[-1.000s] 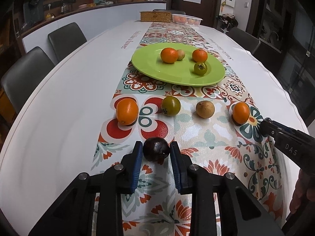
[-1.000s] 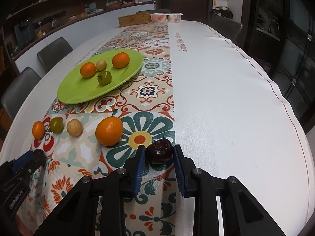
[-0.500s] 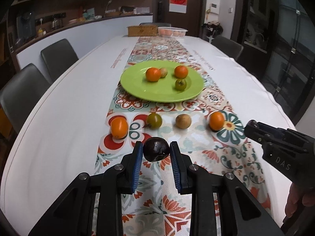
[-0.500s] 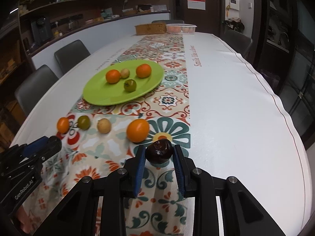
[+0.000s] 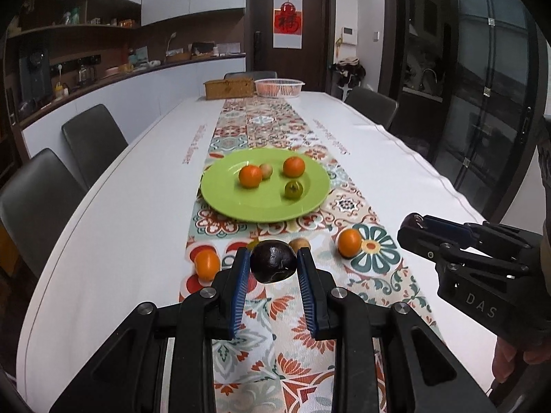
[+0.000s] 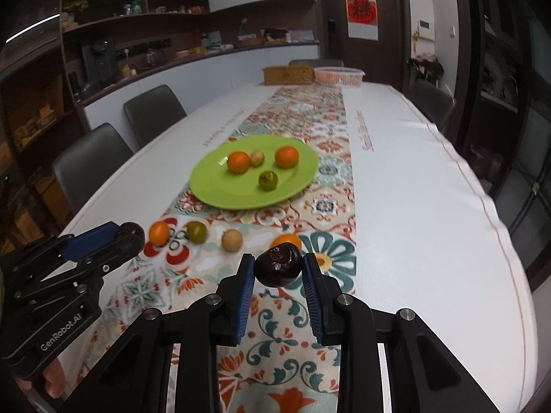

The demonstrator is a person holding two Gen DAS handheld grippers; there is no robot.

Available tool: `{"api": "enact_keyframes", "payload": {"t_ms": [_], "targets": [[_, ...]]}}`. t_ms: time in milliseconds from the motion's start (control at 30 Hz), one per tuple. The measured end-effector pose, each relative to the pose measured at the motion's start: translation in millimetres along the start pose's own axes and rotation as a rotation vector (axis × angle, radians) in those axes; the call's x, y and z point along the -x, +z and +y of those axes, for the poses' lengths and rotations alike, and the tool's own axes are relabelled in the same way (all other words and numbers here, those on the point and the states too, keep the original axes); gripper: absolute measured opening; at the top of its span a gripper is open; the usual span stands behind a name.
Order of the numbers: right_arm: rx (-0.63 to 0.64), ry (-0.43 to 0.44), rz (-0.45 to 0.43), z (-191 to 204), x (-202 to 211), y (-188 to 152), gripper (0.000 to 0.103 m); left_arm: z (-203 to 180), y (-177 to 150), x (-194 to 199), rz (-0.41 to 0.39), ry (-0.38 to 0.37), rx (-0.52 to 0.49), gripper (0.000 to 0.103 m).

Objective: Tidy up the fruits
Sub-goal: 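Grasp one dark plum with the left tool while the right tool grasps the other plum, lift, then carry the plum with the left tool onto the plate while the right tool places its plum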

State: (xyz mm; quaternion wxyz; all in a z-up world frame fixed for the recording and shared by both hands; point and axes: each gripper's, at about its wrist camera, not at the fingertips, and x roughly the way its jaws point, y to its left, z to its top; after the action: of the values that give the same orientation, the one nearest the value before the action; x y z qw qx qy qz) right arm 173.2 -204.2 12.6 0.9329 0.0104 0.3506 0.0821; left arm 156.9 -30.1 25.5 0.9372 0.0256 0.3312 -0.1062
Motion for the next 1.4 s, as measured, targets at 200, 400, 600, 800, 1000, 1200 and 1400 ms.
{"api": "enact_keyframes", "payload": {"t_ms": [200,400,600,800,1000,1200,1400], "targets": [[0.015,0.019,-0.040,9.8,9.1,13.5,0.029,2.2,10.4,6.3,-0.022,-0.024,-0.010,0.028],[0.047,0.037,-0.065,19.1,9.6,30.1,0.029,6.6,25.7,6.8,-0.047,-0.039,-0.025,0.028],[0.068,0.044,-0.081,26.5,1.9,50.6,0.029,15.6,44.7,-5.0,-0.049,-0.045,-0.029,0.028],[0.095,0.055,-0.075,32.0,-16.3,74.8,0.029,25.9,64.3,-23.0,-0.029,-0.055,-0.036,0.028],[0.089,0.074,-0.032,29.2,-47.1,95.0,0.029,36.2,85.1,-45.7,0.001,-0.085,-0.048,0.028],[0.099,0.089,0.021,24.9,-81.0,111.4,0.029,41.3,100.4,-79.0,0.063,-0.119,-0.090,0.028],[0.111,0.096,0.073,21.4,-114.0,123.9,0.029,51.4,106.1,-116.5,0.138,-0.148,-0.070,0.028]]}}
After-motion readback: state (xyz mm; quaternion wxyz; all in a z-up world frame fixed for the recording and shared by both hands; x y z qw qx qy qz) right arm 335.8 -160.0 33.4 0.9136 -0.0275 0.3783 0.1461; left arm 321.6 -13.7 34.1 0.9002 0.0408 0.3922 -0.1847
